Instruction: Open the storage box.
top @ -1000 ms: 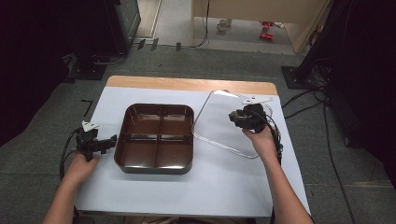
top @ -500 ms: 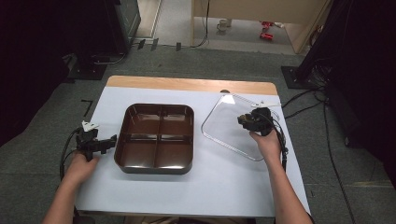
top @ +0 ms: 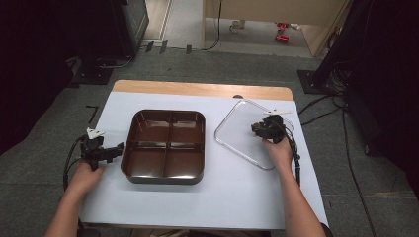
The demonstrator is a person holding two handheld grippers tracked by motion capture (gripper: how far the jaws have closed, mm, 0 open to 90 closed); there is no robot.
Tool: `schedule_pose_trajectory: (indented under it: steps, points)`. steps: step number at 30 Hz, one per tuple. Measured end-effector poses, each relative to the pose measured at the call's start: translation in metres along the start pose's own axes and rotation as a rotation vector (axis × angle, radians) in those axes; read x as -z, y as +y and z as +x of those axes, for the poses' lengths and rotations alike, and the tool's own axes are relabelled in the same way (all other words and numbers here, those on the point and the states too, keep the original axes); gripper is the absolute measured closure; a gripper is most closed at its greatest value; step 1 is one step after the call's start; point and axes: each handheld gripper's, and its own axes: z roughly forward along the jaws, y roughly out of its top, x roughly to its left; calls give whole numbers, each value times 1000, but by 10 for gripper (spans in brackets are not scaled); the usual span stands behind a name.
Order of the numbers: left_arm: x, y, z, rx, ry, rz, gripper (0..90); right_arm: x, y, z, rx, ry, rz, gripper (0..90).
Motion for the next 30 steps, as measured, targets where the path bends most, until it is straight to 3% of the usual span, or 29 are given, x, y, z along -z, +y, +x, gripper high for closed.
schedule_pose_trajectory:
  steps: [12, 17, 23, 30]
  points:
    - [0, 0, 0, 0, 0, 0, 120, -4, -5, -1, -20, -6, -32, 578]
    - [0, 0, 0, 0, 0, 0, 120, 0, -4, 0, -7, -24, -35, 478]
    - [0, 0, 0, 0, 0, 0, 120, 11, -2, 0, -30, 15, -50, 438]
    - [0, 0, 0, -1, 0, 0, 120, 27, -1, 9, -10, 43, -63, 420]
